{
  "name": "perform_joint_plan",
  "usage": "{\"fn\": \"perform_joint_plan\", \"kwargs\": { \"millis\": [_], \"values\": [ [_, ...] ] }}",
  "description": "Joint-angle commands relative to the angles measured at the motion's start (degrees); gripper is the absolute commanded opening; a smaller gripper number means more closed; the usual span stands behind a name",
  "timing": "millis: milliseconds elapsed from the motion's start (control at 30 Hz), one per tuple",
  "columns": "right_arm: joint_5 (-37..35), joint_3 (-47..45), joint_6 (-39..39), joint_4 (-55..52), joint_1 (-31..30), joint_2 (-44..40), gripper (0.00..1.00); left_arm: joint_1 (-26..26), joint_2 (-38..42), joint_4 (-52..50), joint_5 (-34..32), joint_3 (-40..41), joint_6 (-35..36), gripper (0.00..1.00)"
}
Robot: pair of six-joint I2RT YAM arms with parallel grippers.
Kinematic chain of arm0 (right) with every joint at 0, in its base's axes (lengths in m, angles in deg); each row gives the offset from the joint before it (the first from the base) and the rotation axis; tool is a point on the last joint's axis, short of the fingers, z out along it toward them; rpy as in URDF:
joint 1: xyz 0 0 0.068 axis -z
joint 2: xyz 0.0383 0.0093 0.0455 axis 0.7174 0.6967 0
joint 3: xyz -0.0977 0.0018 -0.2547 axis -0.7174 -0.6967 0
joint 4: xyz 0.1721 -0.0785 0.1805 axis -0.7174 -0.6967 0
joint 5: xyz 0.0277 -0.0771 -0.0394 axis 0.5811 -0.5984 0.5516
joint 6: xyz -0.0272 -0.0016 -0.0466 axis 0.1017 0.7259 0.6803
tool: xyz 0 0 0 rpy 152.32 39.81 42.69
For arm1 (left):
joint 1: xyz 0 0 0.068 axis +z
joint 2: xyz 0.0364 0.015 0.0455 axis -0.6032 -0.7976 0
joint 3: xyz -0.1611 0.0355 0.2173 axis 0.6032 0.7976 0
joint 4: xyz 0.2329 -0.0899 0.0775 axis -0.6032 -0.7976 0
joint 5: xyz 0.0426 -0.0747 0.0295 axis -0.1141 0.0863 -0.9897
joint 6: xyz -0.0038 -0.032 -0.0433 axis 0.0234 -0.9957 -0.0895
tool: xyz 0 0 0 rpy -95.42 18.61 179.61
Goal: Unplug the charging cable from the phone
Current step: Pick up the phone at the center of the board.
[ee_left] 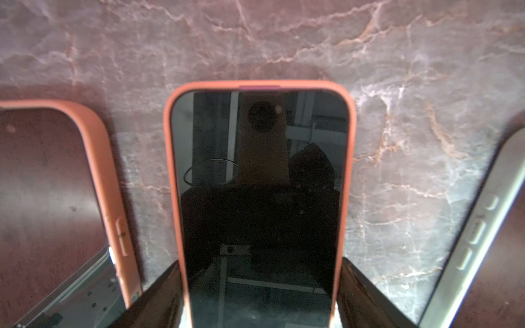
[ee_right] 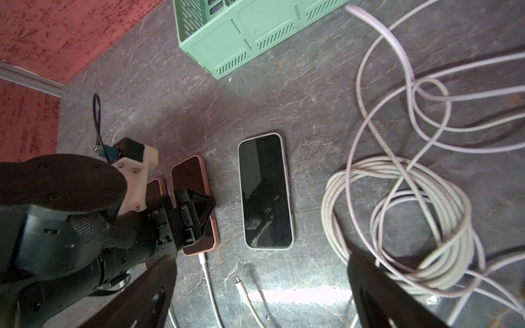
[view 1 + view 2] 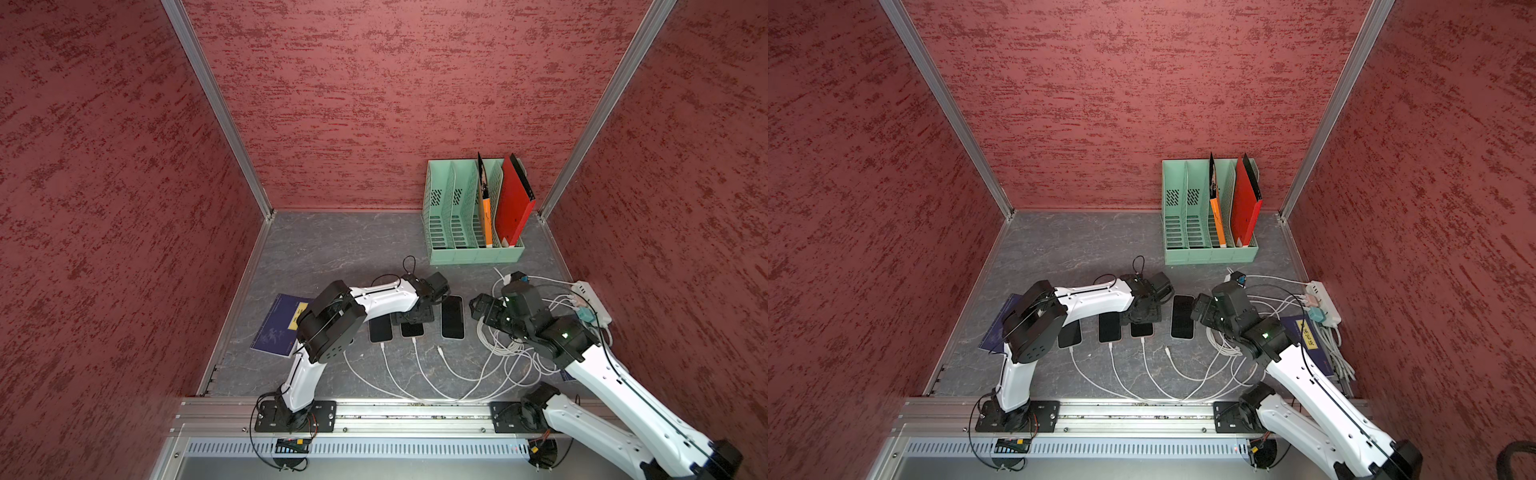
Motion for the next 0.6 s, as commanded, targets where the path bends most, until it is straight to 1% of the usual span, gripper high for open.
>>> {"fn": "perform_joint_plan", "kwargs": {
  "millis": [0, 100, 200, 333, 467, 567],
  "values": [
    [2.99, -1.62, 1.05, 2.6, 0.38, -0.77, 0.98, 0.16, -1.83, 3.93, 3.48, 2.72, -1.03, 0.75],
    [5.32, -3.37, 0.76, 4.07, 0.29, -1.27, 0.98, 0.22, -0.77, 6.33, 4.27, 4.56, -1.63, 0.65],
    [8.75, -6.88, -0.27, 7.95, -0.4, -3.04, 0.98, 0.21, 0.3, 7.68, 3.97, 5.08, -1.47, 0.51],
    [17.74, -11.95, 0.04, 19.04, -3.71, -6.72, 0.98, -0.21, 2.86, 9.62, 2.88, 5.89, -1.07, 0.33],
    [17.02, -13.44, 0.24, 22.88, -9.45, -7.15, 0.97, -1.3, 5.87, 10.63, 0.75, 5.79, 0.18, 0.18],
    [15.19, -14.55, -0.98, 25.39, -12.43, -4.91, 0.94, -1.91, 7.86, 11.37, -0.32, 5.83, 0.88, 0.12]
  ]
}}
